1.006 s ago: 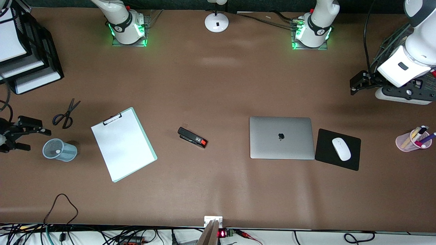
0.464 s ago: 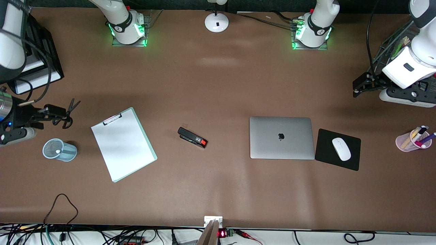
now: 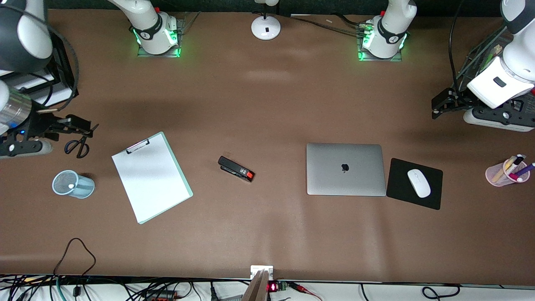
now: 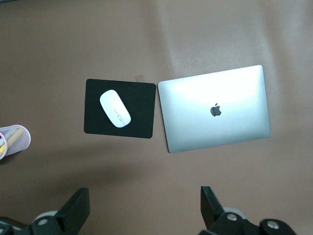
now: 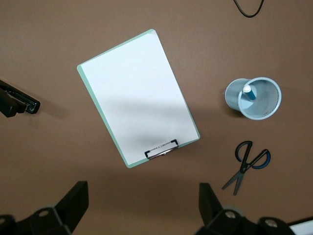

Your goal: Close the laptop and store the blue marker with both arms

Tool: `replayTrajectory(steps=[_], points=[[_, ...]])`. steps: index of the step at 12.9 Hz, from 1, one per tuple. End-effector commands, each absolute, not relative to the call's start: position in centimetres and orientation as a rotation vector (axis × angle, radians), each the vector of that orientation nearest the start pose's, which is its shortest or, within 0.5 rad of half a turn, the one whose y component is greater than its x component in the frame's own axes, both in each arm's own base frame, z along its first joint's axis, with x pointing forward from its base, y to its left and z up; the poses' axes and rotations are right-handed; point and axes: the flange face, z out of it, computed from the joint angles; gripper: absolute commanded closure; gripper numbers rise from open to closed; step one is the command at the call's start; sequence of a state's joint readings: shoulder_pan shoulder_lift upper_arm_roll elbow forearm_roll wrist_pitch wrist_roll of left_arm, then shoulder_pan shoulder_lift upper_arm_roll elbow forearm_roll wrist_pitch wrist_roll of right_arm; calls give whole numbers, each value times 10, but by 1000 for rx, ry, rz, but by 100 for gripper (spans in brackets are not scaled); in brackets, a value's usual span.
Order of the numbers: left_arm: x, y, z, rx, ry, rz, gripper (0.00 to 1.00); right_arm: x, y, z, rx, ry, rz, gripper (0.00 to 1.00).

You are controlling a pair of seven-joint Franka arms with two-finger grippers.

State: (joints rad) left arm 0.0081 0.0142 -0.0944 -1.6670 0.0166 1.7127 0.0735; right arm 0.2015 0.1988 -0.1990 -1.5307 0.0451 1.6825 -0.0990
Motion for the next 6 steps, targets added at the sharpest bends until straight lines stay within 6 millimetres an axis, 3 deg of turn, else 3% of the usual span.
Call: replayTrajectory(steps=[1,4,6], points=[[570,-47,589,-3127,296,-36,0,605,6,551,-3143,-104,24,0],[571,-47,589,-3125,299,-36,0,609,-23,557,-3133,-34,-11,0],[571,-47,589,-3124,299,-36,0,612,-27,563,-3138,-26,-35,0]])
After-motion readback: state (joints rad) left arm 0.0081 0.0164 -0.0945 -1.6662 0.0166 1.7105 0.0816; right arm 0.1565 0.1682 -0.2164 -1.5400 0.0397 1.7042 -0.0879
